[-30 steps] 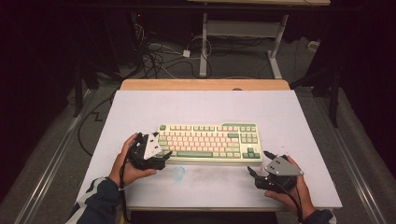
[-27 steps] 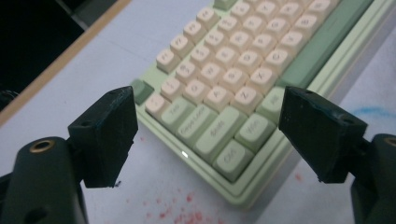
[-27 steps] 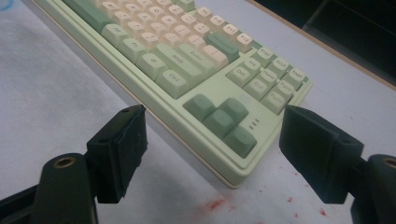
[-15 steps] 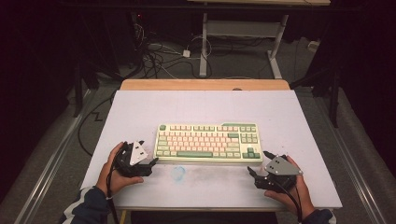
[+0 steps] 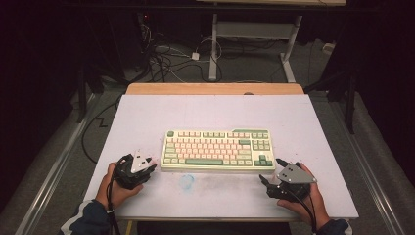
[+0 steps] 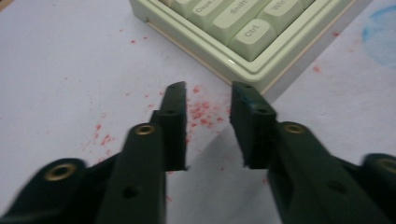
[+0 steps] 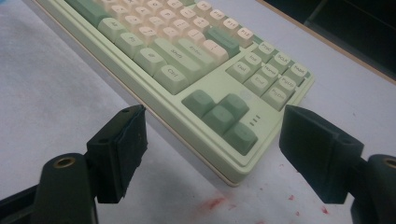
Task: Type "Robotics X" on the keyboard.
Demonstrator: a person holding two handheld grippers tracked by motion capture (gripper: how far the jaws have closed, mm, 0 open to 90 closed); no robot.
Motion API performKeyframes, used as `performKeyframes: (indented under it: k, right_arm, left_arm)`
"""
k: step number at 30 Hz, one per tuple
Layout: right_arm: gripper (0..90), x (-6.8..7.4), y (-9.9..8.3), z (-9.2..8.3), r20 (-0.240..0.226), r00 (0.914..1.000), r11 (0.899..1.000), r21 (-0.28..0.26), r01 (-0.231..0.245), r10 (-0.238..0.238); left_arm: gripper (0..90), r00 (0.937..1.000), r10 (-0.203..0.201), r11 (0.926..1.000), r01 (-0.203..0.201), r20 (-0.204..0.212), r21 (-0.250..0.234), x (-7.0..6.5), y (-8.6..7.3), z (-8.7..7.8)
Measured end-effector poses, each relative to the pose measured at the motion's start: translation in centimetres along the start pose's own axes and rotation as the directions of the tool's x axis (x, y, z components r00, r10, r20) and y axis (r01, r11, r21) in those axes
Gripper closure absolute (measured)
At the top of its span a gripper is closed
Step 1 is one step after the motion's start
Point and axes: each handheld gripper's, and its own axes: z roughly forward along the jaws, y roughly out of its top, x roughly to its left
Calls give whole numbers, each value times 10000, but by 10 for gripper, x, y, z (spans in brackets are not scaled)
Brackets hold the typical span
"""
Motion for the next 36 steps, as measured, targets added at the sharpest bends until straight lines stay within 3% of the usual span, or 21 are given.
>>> performKeyframes:
  k: [2,4,13,22,32,36]
  right_arm:
    - [244,0,0,0,0,10000,10000,12,3,-3]
    - [244,0,0,0,1,10000,10000,12,11,-11]
    - [245,0,0,0,12,10000,10000,-9,2,-2]
    - [245,2,1,1,1,10000,10000,22,48,-48]
    - [245,2,1,2,-22,10000,10000,55,71,-71]
    - [245,2,0,2,-39,10000,9999,72,70,-70]
  left_arm:
    - [819,10000,61,9998,-61,-6,176,-1,1,0]
    - [874,9998,-13,9995,7,206,305,-2,2,-1]
    - [874,9981,-336,9991,323,518,265,-5,12,-1]
    - [874,9939,-501,9985,475,980,281,-17,31,16]
    - [875,9897,-147,9987,76,1422,503,-40,48,49]
    - [874,9898,75,9974,-175,1421,695,-48,51,64]
